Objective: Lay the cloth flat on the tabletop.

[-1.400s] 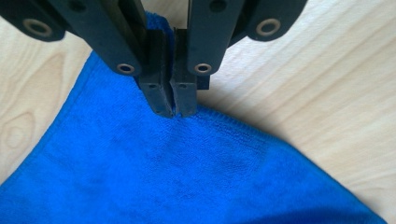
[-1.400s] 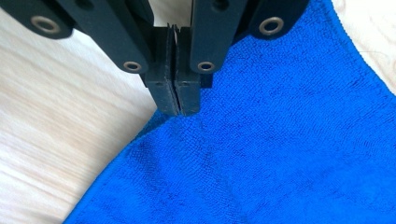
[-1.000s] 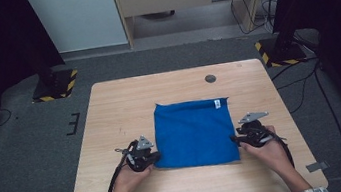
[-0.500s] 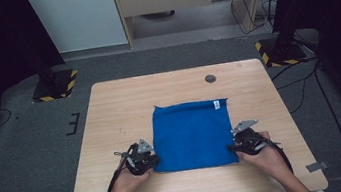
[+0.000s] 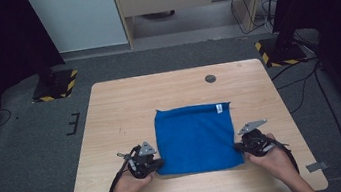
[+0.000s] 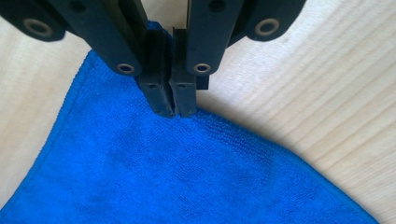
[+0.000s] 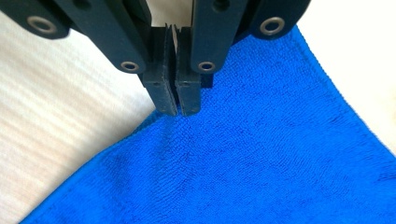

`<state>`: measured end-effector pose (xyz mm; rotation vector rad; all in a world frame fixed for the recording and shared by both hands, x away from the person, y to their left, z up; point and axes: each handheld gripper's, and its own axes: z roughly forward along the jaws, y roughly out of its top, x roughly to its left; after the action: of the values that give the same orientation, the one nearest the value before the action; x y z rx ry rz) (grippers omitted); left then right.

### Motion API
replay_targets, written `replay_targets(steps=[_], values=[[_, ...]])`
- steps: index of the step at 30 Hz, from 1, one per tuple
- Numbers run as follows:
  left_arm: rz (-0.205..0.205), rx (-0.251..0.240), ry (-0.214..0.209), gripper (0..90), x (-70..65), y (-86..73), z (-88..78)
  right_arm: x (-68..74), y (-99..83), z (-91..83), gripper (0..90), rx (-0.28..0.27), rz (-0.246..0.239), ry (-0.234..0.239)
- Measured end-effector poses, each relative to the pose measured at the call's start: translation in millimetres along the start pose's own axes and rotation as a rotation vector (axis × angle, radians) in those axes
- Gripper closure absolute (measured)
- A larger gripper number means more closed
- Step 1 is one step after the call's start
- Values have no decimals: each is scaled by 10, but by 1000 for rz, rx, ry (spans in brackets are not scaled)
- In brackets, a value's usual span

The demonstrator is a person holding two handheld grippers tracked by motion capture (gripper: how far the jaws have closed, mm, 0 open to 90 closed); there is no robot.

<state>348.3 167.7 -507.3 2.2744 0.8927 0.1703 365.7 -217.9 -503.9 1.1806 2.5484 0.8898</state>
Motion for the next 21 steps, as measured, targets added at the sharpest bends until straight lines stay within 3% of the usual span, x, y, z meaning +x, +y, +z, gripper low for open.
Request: replay_targets(steps=[2, 4, 7, 8, 10, 11, 16, 17, 18, 21], values=[[1, 4, -17, 865, -36, -17, -24, 17, -43, -44, 848, -3, -4, 10], [2, 3, -16, 792, -65, -44, -58, 43, -64, -93, 711, -22, -7, 11], [-11, -83, 19, 463, -37, -59, -161, 62, -60, -168, 481, -76, -6, -19], [-11, -124, 31, 435, -10, -56, -193, 59, -49, -183, 442, -99, -10, -36], [-10, -149, 47, 382, 26, -41, -213, 46, -31, -186, 439, -125, -13, -50], [-4, -176, 78, 374, 100, 8, -218, -11, 36, -152, 488, -158, -13, -75], [54, -188, 160, 378, 302, 209, -87, -193, 229, 28, 700, -148, -29, -117], [54, -188, 160, 381, 302, 209, -87, -193, 229, 28, 700, -148, -29, -117], [55, -190, 192, 392, 428, 336, 10, -305, 329, 146, 745, -125, -20, -134], [12, -199, 245, 408, 654, 545, 178, -436, 439, 279, 790, -115, 0, -157]])
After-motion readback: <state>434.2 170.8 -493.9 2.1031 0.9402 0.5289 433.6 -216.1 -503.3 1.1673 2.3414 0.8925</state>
